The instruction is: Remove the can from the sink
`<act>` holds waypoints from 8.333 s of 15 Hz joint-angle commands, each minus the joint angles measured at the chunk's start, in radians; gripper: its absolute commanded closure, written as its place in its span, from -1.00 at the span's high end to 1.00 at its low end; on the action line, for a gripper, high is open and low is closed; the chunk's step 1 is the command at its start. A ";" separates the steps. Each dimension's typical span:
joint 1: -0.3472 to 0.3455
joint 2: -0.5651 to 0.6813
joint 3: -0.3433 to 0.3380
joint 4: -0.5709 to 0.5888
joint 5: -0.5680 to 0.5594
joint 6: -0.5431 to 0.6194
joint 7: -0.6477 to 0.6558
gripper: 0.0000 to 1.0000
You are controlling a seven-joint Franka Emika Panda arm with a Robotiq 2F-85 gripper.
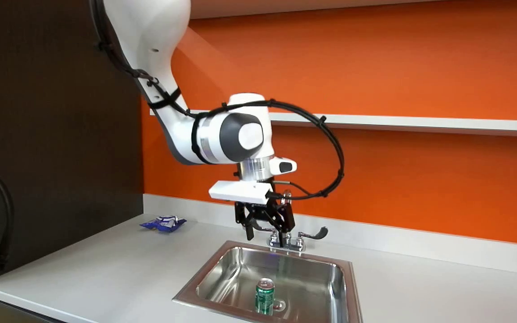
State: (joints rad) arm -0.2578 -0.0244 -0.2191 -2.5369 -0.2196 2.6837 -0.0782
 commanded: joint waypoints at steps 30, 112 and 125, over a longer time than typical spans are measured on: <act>0.055 0.651 0.073 0.400 0.220 0.167 0.025 1.00; 0.392 0.204 0.219 0.053 -0.160 -0.001 0.188 -0.23; 0.405 0.237 0.210 0.018 -0.140 0.090 0.180 0.92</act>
State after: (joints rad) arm 0.1451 0.2329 -0.0078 -2.5000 -0.3637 2.7547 0.0892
